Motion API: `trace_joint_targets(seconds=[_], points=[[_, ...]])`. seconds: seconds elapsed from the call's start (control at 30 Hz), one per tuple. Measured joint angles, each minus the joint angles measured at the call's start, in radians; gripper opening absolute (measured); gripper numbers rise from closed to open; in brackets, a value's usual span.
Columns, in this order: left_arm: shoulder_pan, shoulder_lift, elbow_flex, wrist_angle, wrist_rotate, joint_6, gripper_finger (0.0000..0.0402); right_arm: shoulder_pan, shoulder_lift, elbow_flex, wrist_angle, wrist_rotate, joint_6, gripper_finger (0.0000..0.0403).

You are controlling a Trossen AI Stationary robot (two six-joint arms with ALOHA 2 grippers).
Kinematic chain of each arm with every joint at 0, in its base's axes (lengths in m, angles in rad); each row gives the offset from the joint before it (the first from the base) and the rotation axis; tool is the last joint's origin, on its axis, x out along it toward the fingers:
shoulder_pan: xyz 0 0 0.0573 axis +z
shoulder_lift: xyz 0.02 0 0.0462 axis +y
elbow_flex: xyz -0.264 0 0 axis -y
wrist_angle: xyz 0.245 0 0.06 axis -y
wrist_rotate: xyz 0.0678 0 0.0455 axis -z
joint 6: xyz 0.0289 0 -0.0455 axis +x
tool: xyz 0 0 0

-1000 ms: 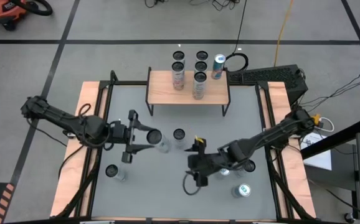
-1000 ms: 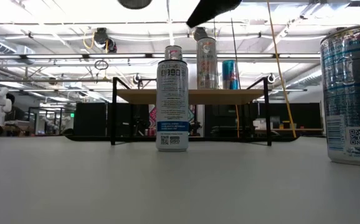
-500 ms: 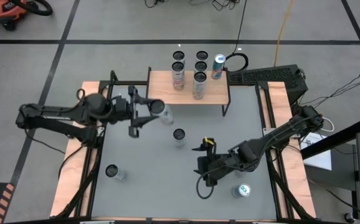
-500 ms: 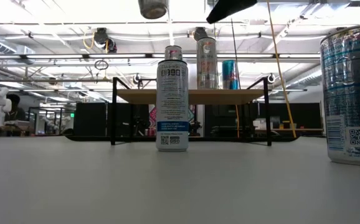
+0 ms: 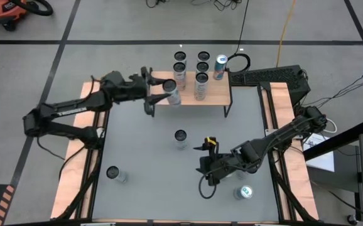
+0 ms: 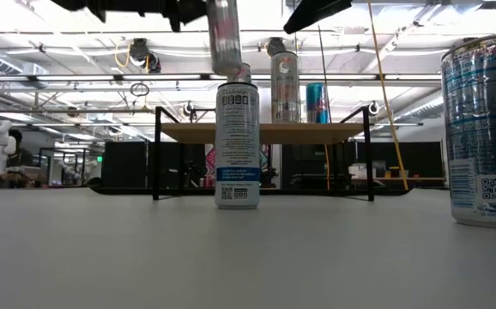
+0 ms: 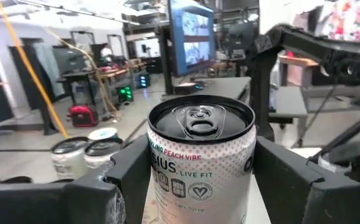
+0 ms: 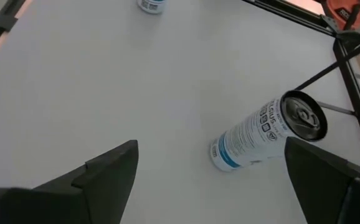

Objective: Place canned beverage on shelf
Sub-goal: Put the white pink soda can on the shelf aligned with the other white pink soda cans

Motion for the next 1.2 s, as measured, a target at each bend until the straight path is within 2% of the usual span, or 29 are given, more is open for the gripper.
trace_joint_targets(seconds=[0.27, 0.43, 1.2], points=[[0.116, 0.119, 0.0, 0.098, 0.142, -0.001, 0.0235, 0.0, 0.0, 0.0, -0.001, -0.004, 0.012, 0.0336], [0.165, 0.172, 0.0, 0.111, 0.187, -0.002, 0.0235, 0.0, 0.0, 0.0, -0.002, -0.005, 0.012, 0.0336], [0.173, 0.296, 0.0, 0.17, 0.185, 0.026, 0.0235, 0.0, 0.0, 0.0, 0.005, -0.005, 0.019, 0.0336]])
